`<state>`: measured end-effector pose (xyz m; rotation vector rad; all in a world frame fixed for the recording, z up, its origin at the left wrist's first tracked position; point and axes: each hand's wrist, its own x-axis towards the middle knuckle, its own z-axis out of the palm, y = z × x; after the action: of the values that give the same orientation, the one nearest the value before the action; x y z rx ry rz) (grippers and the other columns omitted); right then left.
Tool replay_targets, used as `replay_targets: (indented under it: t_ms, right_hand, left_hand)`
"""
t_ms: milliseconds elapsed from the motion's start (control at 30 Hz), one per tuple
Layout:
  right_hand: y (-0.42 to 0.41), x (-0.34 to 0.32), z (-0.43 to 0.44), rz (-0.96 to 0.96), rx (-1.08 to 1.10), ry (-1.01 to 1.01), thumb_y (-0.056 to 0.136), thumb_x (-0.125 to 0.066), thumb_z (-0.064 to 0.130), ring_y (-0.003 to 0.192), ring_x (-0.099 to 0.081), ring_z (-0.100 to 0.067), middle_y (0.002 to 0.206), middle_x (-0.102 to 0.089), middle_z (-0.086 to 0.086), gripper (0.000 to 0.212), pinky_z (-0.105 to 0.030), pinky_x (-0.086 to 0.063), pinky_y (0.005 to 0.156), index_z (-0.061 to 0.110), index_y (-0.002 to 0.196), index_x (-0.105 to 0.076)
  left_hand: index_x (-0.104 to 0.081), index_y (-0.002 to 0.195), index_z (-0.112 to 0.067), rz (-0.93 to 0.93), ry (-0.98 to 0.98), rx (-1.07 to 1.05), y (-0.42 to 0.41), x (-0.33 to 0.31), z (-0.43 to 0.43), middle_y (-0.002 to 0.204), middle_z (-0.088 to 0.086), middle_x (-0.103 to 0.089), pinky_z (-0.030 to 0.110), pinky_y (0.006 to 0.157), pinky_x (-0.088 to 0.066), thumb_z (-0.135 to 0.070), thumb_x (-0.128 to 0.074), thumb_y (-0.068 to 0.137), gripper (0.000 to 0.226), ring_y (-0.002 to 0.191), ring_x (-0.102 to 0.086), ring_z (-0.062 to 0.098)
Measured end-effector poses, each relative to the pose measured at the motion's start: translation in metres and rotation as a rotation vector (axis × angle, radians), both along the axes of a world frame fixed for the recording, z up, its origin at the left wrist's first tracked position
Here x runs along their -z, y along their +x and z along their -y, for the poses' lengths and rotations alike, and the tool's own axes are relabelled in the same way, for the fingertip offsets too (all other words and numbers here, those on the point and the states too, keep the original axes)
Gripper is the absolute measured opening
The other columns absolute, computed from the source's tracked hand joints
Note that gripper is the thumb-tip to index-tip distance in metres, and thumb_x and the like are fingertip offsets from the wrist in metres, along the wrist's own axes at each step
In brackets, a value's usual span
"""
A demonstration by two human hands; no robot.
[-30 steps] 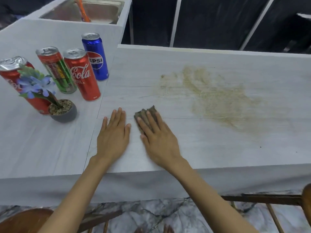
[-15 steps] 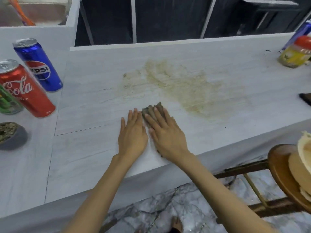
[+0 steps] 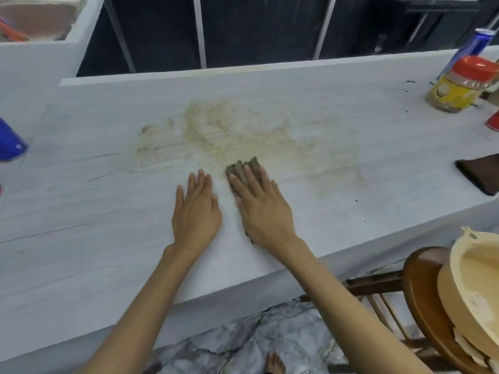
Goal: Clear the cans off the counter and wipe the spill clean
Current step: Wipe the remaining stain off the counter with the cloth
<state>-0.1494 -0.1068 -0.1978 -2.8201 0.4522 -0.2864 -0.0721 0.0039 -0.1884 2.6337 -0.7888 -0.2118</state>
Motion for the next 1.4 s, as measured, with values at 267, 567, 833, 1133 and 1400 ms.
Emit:
replay_targets:
  t_ms: [267, 567, 833, 1133, 1400]
  right_hand:
    - [-0.048, 0.002, 0.218, -0.108, 0.310, -0.024, 0.084, -0.001, 0.052, 0.147, -0.007, -0.024, 0.159, -0.011, 0.002, 0.068, -0.048, -0.014, 0.118, 0.032, 0.147, -0.015]
    - [-0.019, 0.001, 0.094, 0.042, -0.174, 0.010, 0.100, -0.027, 0.027, 0.147, -0.004, -0.021, 0.158, -0.013, 0.005, 0.049, -0.040, -0.011, 0.117, 0.030, 0.148, -0.019]
    - [-0.024, 0.011, 0.276, -0.063, 0.169, -0.094, 0.094, -0.017, 0.034, 0.147, -0.009, -0.023, 0.158, -0.015, 0.000, 0.054, -0.042, -0.013, 0.119, 0.026, 0.147, -0.018]
    - [0.004, 0.002, 0.085, 0.017, -0.315, 0.000, 0.099, -0.021, 0.031, 0.147, -0.003, -0.021, 0.158, -0.011, 0.004, 0.048, -0.040, -0.009, 0.118, 0.028, 0.147, -0.019]
    - [0.040, -0.001, 0.206, -0.020, -0.065, -0.095, 0.099, -0.024, 0.023, 0.146, -0.010, -0.025, 0.157, -0.018, -0.006, 0.048, -0.035, -0.008, 0.120, 0.019, 0.147, -0.021]
  left_hand:
    - [-0.006, 0.148, -0.010, 0.055, -0.012, 0.017, -0.011, 0.005, 0.051, 0.158, 0.003, 0.001, 0.031, 0.117, 0.007, -0.025, -0.017, 0.100, 0.051, 0.145, 0.005, 0.013]
    - [-0.011, 0.147, -0.011, 0.157, 0.006, -0.057, -0.014, 0.013, 0.064, 0.158, 0.001, -0.005, 0.027, 0.118, 0.002, -0.029, -0.017, 0.099, 0.052, 0.145, 0.000, 0.010]
    - [-0.012, 0.147, -0.011, 0.185, 0.003, -0.058, -0.013, 0.016, 0.065, 0.157, 0.001, -0.007, 0.025, 0.116, 0.003, -0.031, -0.013, 0.099, 0.052, 0.145, -0.002, 0.010]
    - [-0.011, 0.147, -0.012, 0.021, -0.180, -0.115, -0.002, 0.002, 0.041, 0.157, -0.002, -0.004, 0.024, 0.114, 0.009, -0.016, -0.025, 0.100, 0.049, 0.145, 0.004, 0.009]
    - [-0.010, 0.147, -0.012, 0.075, 0.030, -0.092, 0.049, 0.000, -0.015, 0.157, 0.001, -0.006, 0.032, 0.117, 0.007, -0.026, -0.021, 0.100, 0.051, 0.145, 0.000, 0.012]
